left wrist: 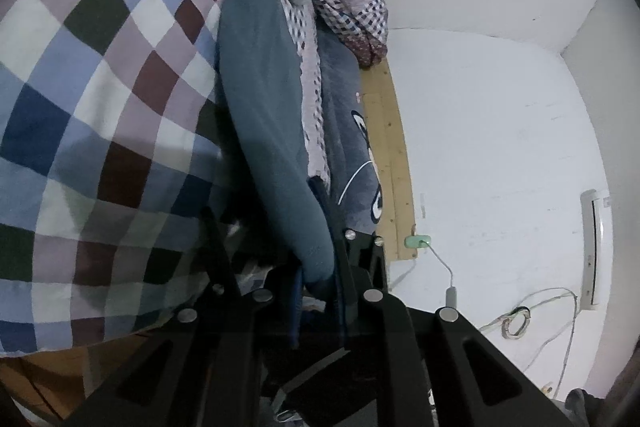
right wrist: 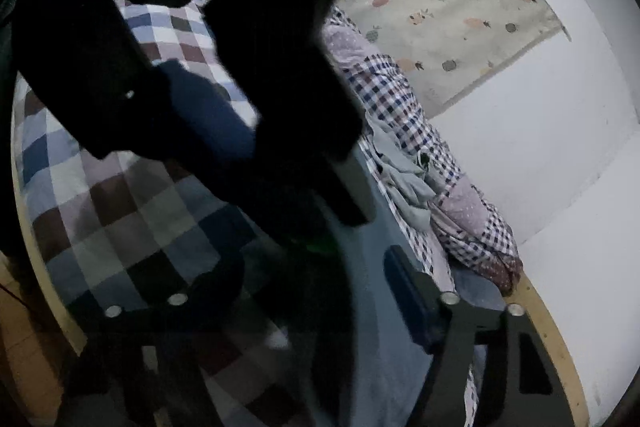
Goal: Fold clothes
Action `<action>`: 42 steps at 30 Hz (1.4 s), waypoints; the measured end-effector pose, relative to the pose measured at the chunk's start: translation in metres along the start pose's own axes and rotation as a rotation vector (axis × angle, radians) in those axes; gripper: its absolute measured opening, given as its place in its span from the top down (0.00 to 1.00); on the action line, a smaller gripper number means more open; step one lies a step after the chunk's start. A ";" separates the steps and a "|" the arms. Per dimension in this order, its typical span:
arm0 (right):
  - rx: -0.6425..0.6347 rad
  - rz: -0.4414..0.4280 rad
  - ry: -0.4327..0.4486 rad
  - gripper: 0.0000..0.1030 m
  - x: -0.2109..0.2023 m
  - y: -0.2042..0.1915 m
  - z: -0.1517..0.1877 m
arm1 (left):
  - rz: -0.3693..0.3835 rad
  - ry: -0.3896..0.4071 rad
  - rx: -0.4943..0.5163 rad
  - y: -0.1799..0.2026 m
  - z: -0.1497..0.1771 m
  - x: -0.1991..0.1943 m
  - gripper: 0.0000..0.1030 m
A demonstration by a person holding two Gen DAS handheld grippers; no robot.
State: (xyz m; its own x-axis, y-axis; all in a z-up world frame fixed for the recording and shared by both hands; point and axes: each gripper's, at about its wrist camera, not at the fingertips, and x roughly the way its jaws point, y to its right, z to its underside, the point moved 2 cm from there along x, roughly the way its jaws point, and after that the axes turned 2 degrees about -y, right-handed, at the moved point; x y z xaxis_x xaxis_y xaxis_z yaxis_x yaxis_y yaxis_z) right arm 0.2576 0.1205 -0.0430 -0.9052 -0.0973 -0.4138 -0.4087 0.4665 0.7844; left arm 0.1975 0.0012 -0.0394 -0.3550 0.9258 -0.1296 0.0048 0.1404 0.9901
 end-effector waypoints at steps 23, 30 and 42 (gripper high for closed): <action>0.241 -0.162 -0.064 0.90 0.029 0.040 0.005 | 0.013 0.034 0.060 0.013 -0.014 -0.012 0.38; 0.306 -0.244 -0.076 0.91 0.027 0.054 -0.001 | -0.065 0.108 0.019 0.001 -0.040 -0.020 0.33; 0.471 -0.307 -0.020 0.92 0.006 0.086 0.007 | -0.195 0.103 0.097 0.001 -0.138 0.008 0.33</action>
State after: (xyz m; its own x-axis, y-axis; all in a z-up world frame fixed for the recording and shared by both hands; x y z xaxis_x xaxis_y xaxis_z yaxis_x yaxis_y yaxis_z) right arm 0.2175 0.1663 0.0189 -0.7489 -0.2760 -0.6025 -0.5524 0.7623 0.3373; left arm 0.0654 -0.0395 -0.0316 -0.4514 0.8378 -0.3070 0.0149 0.3511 0.9362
